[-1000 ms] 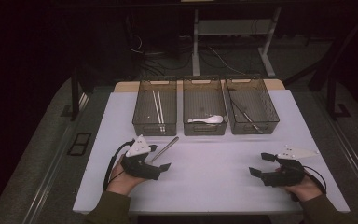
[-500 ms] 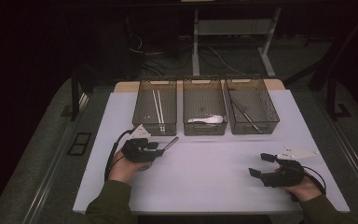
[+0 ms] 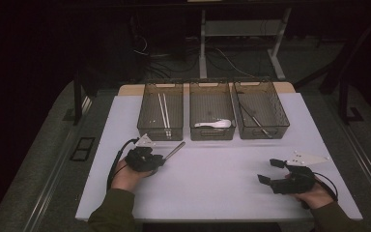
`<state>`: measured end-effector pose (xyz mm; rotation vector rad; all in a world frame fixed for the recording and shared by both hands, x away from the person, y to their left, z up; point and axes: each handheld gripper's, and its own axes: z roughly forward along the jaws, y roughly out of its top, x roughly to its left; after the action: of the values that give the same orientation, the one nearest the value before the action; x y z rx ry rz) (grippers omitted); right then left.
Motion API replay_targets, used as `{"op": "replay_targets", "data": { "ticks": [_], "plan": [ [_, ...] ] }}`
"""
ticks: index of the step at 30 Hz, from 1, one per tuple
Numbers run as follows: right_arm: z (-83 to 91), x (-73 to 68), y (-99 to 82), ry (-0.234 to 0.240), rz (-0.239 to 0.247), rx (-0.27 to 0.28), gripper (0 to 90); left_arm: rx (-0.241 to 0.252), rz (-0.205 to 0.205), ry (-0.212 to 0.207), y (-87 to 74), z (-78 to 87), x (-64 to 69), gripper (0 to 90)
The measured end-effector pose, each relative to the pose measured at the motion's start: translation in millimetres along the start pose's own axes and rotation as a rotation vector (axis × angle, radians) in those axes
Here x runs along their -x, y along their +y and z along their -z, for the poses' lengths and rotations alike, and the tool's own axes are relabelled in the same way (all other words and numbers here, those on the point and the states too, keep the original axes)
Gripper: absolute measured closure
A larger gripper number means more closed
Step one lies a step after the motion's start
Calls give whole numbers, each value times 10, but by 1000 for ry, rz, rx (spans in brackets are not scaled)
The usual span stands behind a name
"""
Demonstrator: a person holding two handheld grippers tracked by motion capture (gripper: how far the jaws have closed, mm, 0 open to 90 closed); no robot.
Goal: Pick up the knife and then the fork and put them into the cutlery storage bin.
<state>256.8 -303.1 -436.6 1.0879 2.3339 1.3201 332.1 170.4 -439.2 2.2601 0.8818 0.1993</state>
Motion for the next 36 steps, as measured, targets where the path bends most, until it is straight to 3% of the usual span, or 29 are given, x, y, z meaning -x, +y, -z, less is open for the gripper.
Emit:
{"op": "replay_targets", "data": {
  "ticks": [5,7,10,19,28,36],
  "plan": [
    [0,-4,0,1,3,-2,199,-12,-18,17,-11,-22,18,796],
    [0,-3,0,1,4,-2,199,-16,-47,25,-15,-19,19,823],
    [-3,-3,0,0,4,-2,199,-10,-46,29,-22,-22,36,840],
    [-17,-1,-6,-14,7,-19,194,-8,-81,18,-24,-16,27,855],
    [-18,2,-3,-6,2,-22,193,27,-121,-35,29,70,128,856],
    [35,-24,121,78,61,-69,183,55,-185,-94,108,135,297,856]
  ]
}}
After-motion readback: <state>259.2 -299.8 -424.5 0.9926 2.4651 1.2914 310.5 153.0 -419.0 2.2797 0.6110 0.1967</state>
